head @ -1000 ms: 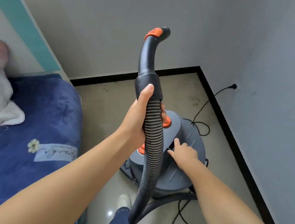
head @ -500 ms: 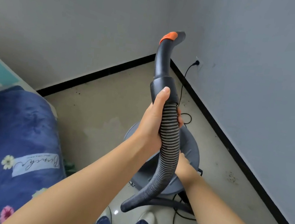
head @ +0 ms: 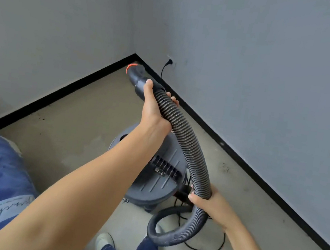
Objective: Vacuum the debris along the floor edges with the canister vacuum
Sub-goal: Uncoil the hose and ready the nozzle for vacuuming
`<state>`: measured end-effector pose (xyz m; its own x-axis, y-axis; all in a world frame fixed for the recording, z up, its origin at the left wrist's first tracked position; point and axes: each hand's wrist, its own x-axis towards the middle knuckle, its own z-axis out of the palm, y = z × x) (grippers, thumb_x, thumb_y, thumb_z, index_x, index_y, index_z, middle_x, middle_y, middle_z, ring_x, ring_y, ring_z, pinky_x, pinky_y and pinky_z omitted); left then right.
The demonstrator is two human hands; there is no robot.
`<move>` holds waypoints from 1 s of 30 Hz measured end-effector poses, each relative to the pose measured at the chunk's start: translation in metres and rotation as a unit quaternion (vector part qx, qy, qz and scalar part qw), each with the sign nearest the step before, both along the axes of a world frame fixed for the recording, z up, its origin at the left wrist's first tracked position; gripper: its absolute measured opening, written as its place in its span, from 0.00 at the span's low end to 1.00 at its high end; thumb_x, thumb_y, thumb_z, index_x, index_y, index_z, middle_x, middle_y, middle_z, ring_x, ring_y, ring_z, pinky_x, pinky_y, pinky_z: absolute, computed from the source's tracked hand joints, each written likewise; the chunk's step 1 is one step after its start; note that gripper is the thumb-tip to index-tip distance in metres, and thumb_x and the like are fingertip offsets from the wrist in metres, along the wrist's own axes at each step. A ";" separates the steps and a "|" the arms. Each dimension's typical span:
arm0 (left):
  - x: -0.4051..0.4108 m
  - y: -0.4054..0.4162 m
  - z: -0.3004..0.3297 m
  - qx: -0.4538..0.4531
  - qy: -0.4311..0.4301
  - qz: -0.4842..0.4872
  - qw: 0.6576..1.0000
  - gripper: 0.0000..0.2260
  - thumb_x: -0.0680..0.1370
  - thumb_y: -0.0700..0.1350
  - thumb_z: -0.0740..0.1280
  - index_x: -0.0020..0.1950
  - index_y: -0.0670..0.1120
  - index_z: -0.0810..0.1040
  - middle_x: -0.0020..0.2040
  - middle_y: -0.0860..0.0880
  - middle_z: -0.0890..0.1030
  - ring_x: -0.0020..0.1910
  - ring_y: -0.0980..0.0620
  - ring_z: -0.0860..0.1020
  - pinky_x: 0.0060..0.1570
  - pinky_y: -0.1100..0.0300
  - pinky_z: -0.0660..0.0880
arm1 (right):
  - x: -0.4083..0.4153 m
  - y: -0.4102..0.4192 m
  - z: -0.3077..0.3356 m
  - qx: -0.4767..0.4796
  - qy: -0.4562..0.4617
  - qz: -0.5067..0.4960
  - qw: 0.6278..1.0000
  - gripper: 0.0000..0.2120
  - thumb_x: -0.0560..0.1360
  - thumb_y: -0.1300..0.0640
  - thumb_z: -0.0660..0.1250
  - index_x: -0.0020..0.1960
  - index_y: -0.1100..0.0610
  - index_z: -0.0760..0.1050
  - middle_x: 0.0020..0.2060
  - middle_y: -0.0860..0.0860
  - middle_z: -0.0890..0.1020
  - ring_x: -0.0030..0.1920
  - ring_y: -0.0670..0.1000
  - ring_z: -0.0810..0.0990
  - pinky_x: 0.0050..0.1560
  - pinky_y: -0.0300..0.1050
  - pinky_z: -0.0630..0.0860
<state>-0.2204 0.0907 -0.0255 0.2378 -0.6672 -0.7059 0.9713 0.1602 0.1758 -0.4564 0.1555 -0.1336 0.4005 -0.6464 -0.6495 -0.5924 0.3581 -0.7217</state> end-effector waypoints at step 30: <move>0.119 -0.017 0.090 -0.101 -0.105 0.075 0.986 0.17 0.75 0.52 0.71 0.48 0.41 0.69 0.29 0.46 0.73 0.25 0.49 0.73 0.34 0.61 0.75 | -0.097 0.010 0.009 -0.132 0.261 -0.175 0.940 0.17 0.67 0.57 0.77 0.53 0.58 0.77 0.45 0.57 0.84 0.50 0.57 0.82 0.45 0.43 0.73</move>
<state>-0.1016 0.0735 0.0646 0.4721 -0.7352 -0.4864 0.8792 0.3521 0.3211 -0.5534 0.1656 -0.1243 -0.1948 -0.8461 -0.4962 -0.7697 0.4454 -0.4574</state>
